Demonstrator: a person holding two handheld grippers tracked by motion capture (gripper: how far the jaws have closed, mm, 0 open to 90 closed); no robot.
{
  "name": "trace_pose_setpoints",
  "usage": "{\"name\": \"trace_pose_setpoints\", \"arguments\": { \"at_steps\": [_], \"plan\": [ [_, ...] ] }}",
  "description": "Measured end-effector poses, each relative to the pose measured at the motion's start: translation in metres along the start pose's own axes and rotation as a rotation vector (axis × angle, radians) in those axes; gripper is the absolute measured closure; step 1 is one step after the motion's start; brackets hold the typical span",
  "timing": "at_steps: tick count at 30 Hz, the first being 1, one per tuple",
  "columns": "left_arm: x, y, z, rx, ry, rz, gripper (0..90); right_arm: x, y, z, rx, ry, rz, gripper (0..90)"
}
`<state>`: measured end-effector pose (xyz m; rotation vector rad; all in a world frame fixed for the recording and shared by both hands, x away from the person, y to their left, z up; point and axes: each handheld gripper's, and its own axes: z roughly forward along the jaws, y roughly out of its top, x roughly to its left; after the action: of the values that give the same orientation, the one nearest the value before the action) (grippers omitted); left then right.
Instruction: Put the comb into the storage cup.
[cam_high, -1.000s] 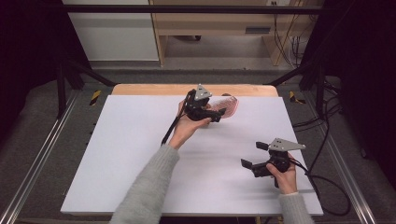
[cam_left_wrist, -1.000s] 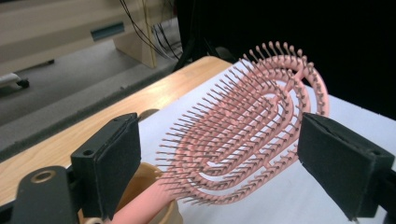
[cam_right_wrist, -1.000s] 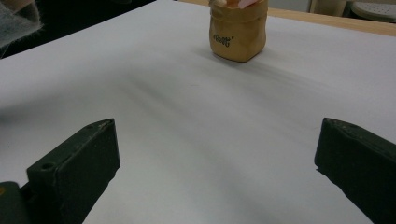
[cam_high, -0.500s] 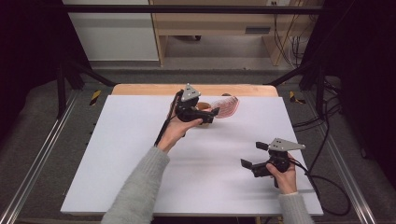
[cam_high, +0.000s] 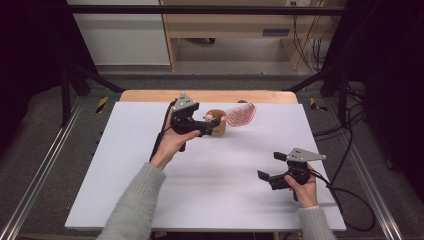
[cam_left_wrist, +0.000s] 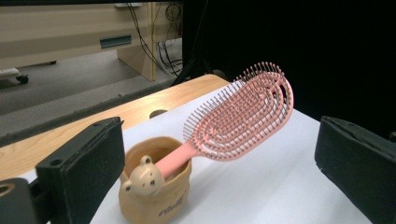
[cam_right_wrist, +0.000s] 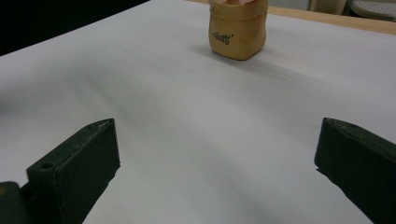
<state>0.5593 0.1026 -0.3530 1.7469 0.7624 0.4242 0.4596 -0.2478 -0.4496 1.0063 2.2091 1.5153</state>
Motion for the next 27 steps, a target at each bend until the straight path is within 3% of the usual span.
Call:
{"name": "trace_pose_setpoints", "arguments": {
  "at_steps": [13,27],
  "plan": [
    [0.010,-0.024,-0.031,0.009,-0.017,-0.016,1.6,0.000,0.000,0.000,-0.002,-0.004,-0.001,0.4],
    [0.016,-0.061,-0.062,0.044,-0.027,-0.027,1.5,0.000,0.000,0.000,0.005,-0.010,-0.004,0.4]
  ]
}}
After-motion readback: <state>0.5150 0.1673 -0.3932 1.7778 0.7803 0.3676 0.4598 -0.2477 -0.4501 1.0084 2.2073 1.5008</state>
